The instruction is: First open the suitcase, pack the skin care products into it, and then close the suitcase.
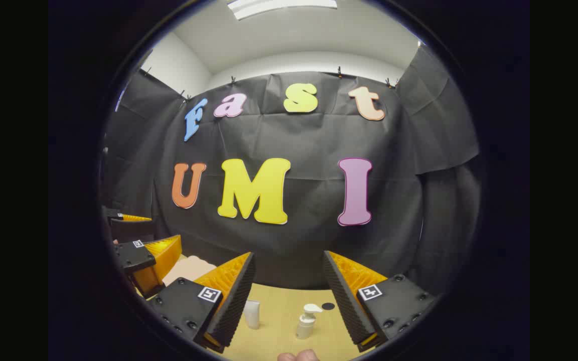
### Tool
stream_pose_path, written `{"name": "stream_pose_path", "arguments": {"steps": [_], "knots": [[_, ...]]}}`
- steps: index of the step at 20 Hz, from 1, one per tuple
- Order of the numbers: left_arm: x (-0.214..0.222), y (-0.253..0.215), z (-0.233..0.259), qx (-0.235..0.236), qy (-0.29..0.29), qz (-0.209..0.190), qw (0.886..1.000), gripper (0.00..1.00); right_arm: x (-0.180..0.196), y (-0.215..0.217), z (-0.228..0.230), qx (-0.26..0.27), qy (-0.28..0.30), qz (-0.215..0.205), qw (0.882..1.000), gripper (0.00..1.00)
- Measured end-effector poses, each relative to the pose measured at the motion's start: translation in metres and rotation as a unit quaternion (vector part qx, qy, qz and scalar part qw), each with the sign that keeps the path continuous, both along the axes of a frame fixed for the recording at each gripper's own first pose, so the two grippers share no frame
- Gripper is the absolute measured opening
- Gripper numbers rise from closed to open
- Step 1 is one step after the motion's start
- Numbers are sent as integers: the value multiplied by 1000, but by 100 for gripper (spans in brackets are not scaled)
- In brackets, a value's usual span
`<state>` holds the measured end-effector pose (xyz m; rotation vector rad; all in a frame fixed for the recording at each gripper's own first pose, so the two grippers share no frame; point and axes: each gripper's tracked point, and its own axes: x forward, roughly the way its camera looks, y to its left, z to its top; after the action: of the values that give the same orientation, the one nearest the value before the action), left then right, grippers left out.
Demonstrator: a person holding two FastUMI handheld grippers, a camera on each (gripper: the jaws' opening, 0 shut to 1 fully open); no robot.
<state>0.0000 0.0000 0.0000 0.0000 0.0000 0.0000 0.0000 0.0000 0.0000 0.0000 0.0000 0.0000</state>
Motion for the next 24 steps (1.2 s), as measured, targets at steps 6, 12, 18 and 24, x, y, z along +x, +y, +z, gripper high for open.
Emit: {"name": "stream_pose_path", "arguments": {"steps": [6, 12, 18, 24], "knots": [[-6, 1, 4, 9, -7, 8, 1000, 99, -2, 5, -1, 0, 2, 13, 1000, 80], [-14, 10, 8, 10, -10, 14, 1000, 99, -9, 12, 0, -4, 1, 18, 1000, 80], [-18, 13, 11, 10, -15, 14, 1000, 99, -14, 16, 4, -10, -3, 18, 1000, 80], [-19, 10, 10, 2, -19, 14, 1000, 98, -17, 8, 2, -8, 1, 14, 1000, 80]]}}
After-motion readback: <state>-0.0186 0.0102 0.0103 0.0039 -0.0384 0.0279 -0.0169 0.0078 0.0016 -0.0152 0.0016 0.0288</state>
